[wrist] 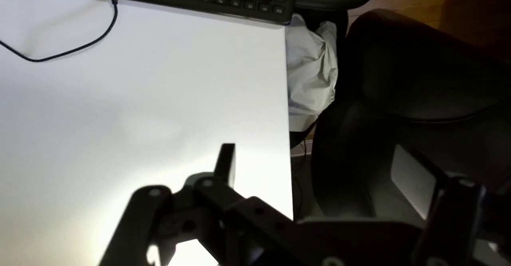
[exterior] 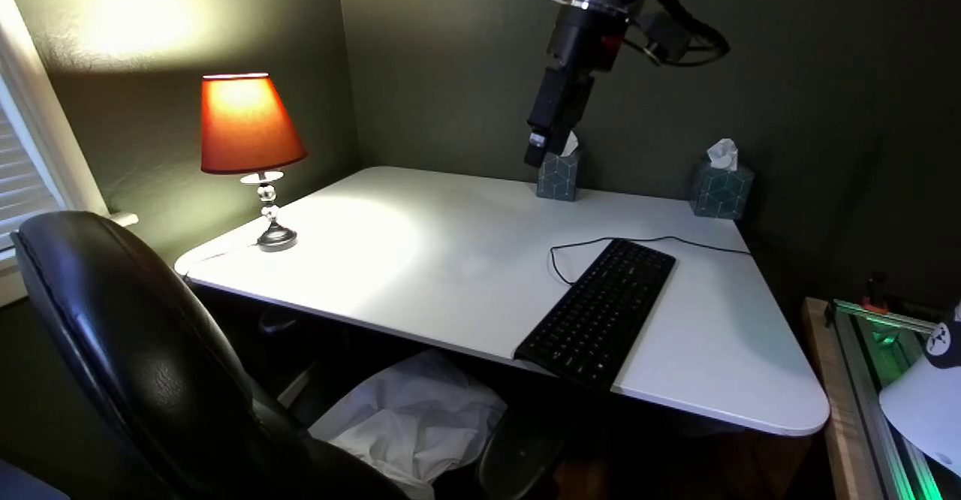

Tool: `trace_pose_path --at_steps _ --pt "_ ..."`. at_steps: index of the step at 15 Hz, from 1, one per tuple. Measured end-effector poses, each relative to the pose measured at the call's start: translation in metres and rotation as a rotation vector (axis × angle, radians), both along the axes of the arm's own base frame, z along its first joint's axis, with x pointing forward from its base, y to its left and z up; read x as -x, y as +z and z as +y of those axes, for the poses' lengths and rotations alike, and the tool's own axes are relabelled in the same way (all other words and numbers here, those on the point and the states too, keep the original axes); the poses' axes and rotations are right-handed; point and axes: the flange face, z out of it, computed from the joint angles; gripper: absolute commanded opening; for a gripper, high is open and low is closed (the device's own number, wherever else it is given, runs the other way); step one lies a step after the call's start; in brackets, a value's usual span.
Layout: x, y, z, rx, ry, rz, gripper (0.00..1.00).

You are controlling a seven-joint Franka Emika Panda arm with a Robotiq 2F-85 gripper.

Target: Press a key on the keyboard

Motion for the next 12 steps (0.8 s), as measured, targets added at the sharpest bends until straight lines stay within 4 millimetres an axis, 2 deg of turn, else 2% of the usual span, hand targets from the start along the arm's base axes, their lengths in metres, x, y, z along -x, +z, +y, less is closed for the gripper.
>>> trace_pose_path --at_steps 9,12 --pt "0.009 -0.063 -0.059 0.071 -0.134 0.126 1.0" --pt "0.008 -0.068 -0.063 0.075 -0.147 0.139 1.0"
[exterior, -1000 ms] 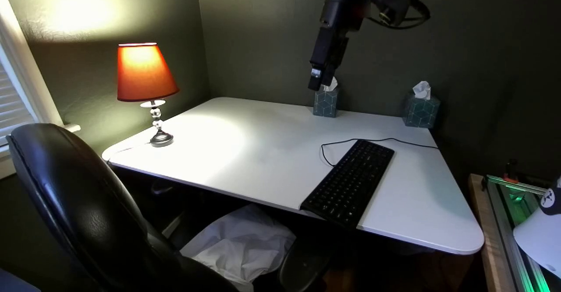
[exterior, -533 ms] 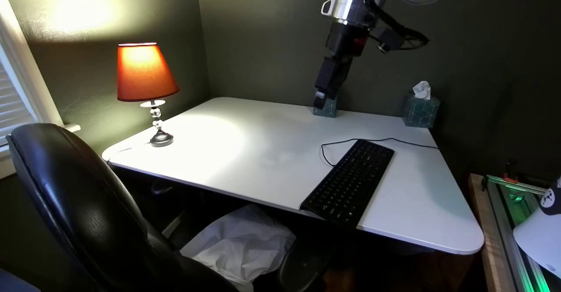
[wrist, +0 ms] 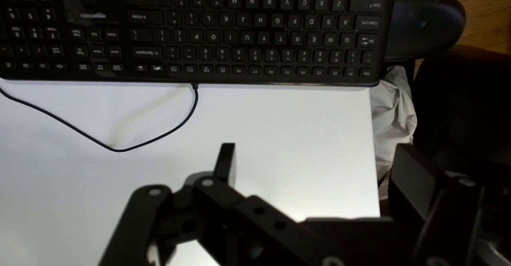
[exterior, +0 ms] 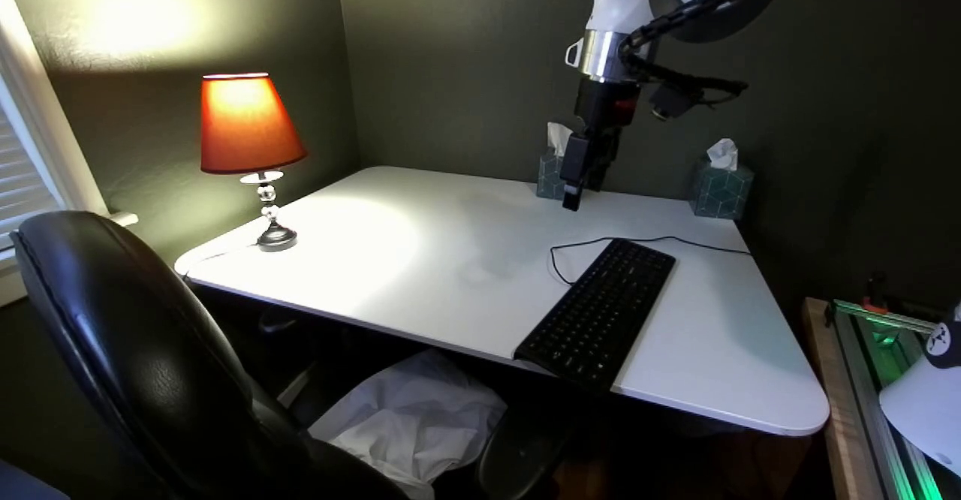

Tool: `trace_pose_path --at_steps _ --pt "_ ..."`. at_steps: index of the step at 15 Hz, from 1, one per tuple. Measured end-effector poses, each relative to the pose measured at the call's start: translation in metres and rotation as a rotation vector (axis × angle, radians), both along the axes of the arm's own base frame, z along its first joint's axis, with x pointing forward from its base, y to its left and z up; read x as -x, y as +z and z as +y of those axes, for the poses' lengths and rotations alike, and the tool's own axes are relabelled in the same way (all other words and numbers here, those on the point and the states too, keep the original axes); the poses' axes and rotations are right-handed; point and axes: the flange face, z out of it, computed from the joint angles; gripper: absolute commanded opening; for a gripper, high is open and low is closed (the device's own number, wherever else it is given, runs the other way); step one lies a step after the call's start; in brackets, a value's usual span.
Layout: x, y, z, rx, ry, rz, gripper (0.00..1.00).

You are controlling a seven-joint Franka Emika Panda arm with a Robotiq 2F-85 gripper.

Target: Press a key on the keyboard

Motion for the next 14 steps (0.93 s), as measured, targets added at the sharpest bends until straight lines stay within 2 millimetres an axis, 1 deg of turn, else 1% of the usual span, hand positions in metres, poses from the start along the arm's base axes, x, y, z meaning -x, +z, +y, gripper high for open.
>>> trace_pose_path --at_steps 3,5,9,14 --pt "-0.001 0.001 0.0 -0.004 -0.006 -0.002 1.0" --pt "-0.004 -0.002 -0.004 -0.023 -0.03 0.013 1.0" --pt "-0.012 -0.018 -0.01 -0.051 -0.068 0.069 1.0" --pt "-0.025 -0.041 -0.011 -0.071 -0.092 0.085 1.0"
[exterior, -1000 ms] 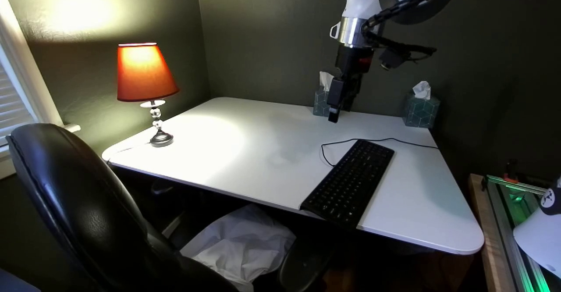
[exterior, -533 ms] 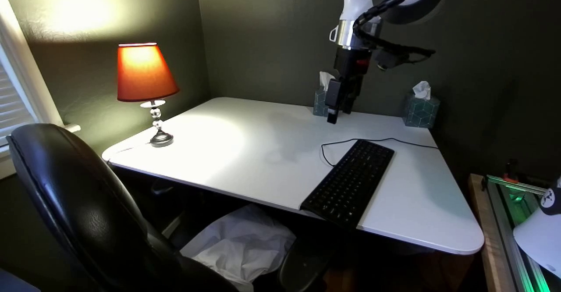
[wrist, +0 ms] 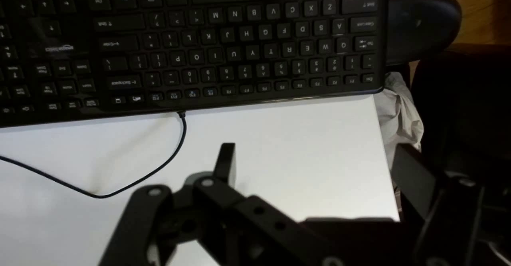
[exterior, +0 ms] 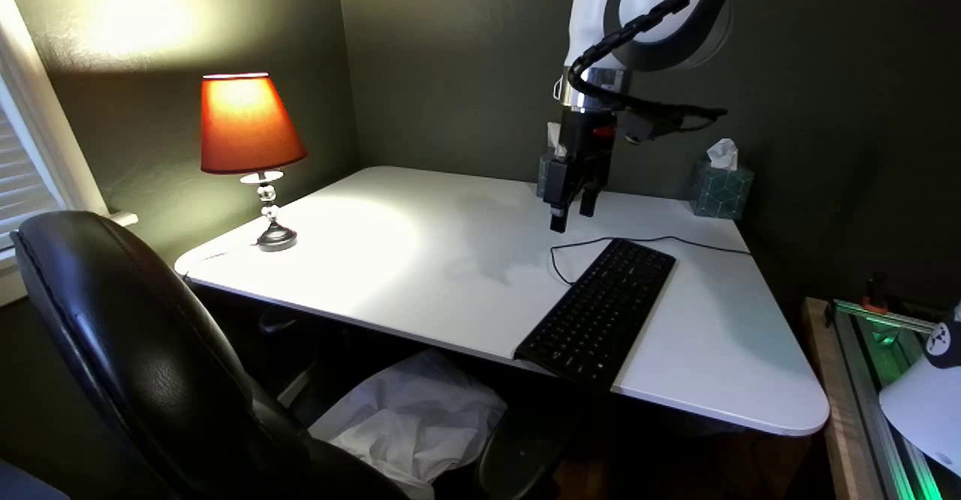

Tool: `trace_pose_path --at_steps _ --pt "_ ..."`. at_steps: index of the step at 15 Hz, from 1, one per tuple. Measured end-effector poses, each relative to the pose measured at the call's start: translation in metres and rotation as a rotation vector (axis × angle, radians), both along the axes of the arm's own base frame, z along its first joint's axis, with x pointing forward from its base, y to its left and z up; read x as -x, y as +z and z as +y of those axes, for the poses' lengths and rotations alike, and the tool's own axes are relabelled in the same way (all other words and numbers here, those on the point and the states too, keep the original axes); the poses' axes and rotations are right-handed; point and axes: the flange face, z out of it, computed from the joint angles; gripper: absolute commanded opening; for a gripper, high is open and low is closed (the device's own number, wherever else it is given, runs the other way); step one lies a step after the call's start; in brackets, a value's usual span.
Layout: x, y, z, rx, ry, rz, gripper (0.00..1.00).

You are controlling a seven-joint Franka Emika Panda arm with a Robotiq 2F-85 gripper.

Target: Press a key on the keyboard

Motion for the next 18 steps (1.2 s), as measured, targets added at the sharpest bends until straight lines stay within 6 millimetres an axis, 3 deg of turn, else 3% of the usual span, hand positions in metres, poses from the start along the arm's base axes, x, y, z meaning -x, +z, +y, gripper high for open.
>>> trace_pose_path --at_steps 3,4,6,14,18 --pt "-0.005 -0.014 0.001 -0.001 -0.006 -0.009 1.0" --pt "-0.006 -0.02 0.001 -0.002 -0.008 -0.007 0.75" --pt "-0.008 -0.03 0.001 -0.003 -0.01 0.009 0.66" --pt "-0.017 -0.059 -0.002 -0.037 -0.035 0.06 0.04" --pt "-0.021 -0.075 -0.006 -0.038 -0.044 0.093 0.0"
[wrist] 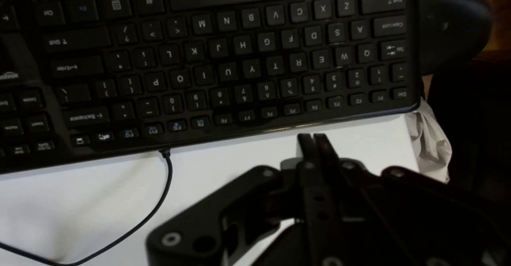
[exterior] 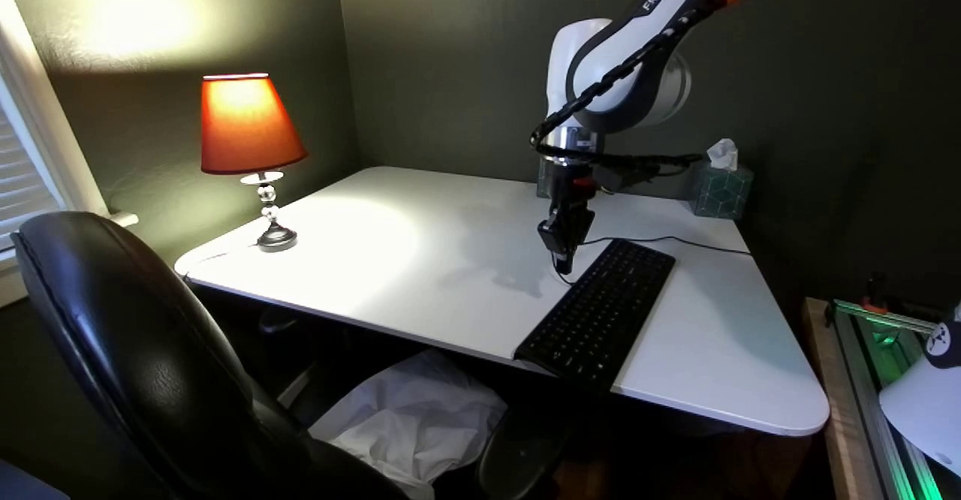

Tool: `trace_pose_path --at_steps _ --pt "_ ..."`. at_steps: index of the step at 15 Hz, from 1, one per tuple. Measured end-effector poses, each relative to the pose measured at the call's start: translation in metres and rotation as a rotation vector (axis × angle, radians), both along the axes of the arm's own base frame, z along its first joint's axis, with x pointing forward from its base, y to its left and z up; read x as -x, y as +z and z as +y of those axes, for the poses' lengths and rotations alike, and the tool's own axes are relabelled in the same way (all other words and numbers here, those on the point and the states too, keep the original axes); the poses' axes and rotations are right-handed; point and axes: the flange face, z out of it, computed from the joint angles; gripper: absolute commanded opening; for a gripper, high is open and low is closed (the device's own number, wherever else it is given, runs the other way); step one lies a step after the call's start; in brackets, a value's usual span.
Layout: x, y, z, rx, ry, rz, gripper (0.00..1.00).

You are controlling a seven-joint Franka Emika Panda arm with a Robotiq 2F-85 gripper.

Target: Press a key on the keyboard

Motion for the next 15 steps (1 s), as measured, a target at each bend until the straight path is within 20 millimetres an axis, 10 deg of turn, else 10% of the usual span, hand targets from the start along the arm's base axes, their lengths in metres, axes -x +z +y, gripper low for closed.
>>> trace_pose_path --at_steps 15 --pt "-0.001 -0.034 -0.033 -0.005 -0.065 0.108 0.0"
